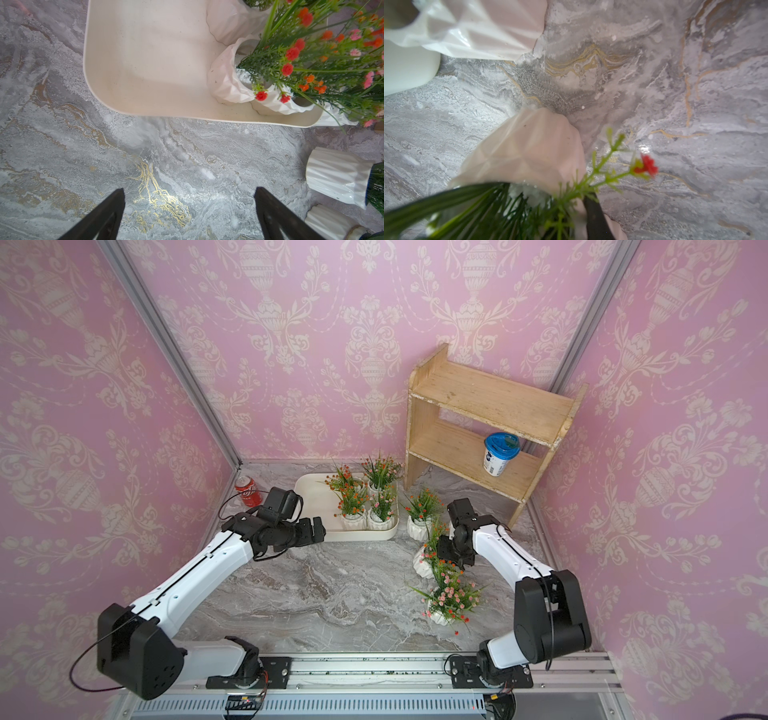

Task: Put the potted gypsophila into the storage box
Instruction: Pick up the baby's breath potted plant from the center of the board.

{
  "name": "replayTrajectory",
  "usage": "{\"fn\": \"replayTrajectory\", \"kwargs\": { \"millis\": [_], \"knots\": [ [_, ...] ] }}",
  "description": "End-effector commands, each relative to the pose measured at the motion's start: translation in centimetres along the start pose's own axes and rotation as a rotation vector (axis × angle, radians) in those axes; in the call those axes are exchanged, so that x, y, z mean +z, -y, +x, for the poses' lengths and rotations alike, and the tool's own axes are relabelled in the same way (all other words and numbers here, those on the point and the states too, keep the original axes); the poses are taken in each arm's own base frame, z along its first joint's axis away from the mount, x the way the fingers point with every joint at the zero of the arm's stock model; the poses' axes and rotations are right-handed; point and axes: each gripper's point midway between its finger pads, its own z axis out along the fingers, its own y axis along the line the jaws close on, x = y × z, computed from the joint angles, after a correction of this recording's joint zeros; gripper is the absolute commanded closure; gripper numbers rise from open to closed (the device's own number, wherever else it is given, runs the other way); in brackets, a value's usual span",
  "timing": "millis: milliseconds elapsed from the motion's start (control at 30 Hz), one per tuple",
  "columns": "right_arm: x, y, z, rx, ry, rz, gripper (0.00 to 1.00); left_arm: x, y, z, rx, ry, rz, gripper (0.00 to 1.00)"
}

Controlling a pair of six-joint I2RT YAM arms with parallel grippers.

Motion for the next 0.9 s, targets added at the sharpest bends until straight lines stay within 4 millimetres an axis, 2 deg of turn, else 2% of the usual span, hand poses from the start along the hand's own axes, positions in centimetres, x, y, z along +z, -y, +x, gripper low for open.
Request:
{"fn": "replayTrajectory", "kwargs": {
  "millis": [0, 667, 700, 867],
  "knots": [
    [-2.2, -1.0, -1.1, -0.037, 0.053, -0.014, 0.90, -0.4, -0.6, 0.3, -0.023, 0.001, -0.004, 0.01],
    [-4.8, -2.3, -2.0, -0.117, 0.074, 0.030, 0.92, -1.3, -1.9, 0.1, -0.031, 0.017, -0.026, 0.01],
    [-5.7, -3.1, -2.8, -0.126, 0.104, 0.019, 0.92, -1.3, -2.0, 0.1, -0.032, 0.016, -0.026, 0.01],
    [-6.8, -4.3, -3.1, -0.153, 0.119, 0.016, 0.92, -1.4, -2.2, 0.3, -0.038, 0.013, -0.026, 0.01]
  ]
}}
